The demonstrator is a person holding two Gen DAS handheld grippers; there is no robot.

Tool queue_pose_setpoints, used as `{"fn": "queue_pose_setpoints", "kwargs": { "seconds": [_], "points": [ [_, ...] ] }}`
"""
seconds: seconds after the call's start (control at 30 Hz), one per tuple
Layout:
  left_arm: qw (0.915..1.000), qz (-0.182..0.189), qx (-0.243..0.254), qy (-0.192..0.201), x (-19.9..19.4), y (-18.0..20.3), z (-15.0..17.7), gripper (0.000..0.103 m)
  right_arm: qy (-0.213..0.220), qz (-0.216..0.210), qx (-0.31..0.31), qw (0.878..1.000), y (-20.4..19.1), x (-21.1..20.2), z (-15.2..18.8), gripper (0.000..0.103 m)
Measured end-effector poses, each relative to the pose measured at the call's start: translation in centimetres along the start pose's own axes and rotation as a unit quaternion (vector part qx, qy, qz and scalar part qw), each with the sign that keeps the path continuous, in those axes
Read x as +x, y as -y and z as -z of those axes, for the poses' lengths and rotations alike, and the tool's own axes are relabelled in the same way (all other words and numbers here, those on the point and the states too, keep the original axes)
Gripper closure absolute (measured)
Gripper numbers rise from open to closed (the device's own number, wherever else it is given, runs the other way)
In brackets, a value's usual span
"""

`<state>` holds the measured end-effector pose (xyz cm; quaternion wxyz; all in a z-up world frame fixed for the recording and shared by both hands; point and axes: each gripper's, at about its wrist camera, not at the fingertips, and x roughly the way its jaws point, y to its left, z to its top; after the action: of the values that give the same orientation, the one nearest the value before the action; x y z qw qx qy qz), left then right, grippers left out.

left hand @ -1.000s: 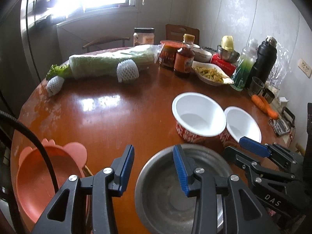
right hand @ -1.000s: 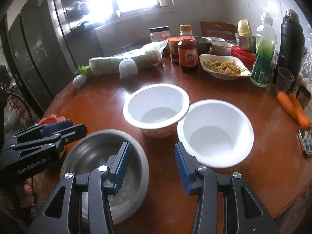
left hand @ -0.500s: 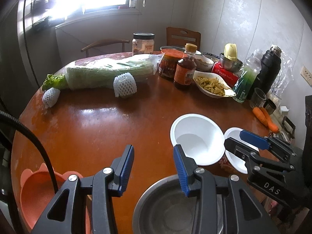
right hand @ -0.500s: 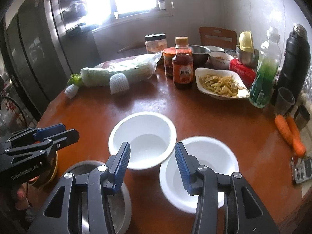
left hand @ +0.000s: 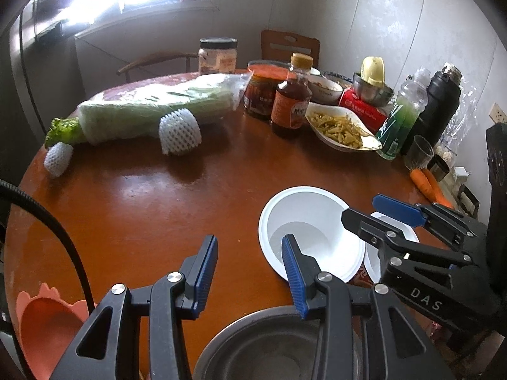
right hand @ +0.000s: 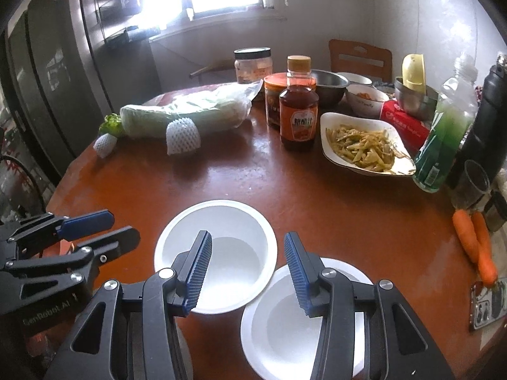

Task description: Organize plates and bowls

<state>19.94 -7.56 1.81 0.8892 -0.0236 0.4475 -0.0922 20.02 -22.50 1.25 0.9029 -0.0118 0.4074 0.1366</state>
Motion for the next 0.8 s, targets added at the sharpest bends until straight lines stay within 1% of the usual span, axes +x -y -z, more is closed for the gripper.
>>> {"fn": "queue_pose_setpoints", "kwargs": {
  "seconds": [0.23,0.5,0.67,0.8],
  "points": [
    [0.9997,0.013,-0.004,-0.022,2.0,0.0,-0.2,0.061,-0.018,0.0,0.001,1.0,0.7,2.0,-0.2,0.054],
    [0.9988,0.025,-0.003,-0.043,3.6,0.4,-0.2,0.061,-0.028,0.002,-0.011,1.0,0.9,3.5,-0.2,0.054],
    [0.9983,0.029,-0.006,-0.051,4.3,0.5,-0.2,0.061,-0.037,0.003,-0.016,0.999,0.9,4.3,-0.2,0.059],
    [0.9977,0.031,-0.007,-0.06,4.8,0.8,-0.1,0.061,-0.042,0.001,-0.02,0.999,0.8,4.8,-0.1,0.069]
  ]
}}
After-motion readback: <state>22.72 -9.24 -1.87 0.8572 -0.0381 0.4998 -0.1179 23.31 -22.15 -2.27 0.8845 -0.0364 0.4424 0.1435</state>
